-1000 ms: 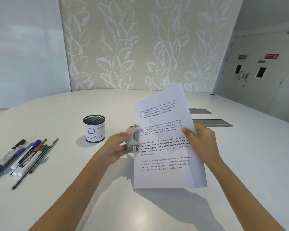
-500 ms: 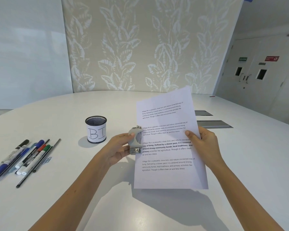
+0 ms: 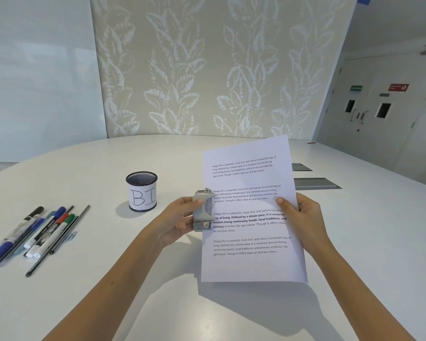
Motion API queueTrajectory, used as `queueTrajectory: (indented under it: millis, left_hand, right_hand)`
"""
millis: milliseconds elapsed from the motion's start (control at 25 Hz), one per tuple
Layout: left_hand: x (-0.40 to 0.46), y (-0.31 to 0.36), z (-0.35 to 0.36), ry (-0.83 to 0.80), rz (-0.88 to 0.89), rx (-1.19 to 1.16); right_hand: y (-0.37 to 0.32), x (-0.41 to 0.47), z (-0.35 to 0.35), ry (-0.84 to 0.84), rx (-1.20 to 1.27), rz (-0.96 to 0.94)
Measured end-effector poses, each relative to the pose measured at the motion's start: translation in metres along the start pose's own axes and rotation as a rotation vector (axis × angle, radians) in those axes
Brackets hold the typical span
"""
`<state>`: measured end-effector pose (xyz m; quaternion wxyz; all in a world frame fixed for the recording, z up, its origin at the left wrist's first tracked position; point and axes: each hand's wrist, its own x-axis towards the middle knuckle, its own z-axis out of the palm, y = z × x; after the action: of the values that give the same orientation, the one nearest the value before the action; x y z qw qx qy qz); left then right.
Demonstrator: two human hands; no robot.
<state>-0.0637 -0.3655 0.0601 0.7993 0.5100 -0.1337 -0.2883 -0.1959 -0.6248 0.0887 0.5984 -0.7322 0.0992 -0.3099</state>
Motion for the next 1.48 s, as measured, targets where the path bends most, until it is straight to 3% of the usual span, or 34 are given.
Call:
queueTrajectory:
  millis: [800, 1240, 1480]
  left_hand:
    - [0.025, -0.008, 0.007, 0.286, -0.105, 0.244]
    - [0.022, 0.004, 0.004, 0.168, -0.114, 0.171]
    - [0.015, 0.009, -0.003, 0.256, -0.065, 0.078]
  right_hand:
    - [0.031, 0.011, 0.006, -0.031, 0.005, 0.135]
    - [0.035, 0.019, 0.005, -0.035, 0.007, 0.128]
    - [0.037, 0.026, -0.015, -0.021, 0.085, 0.175]
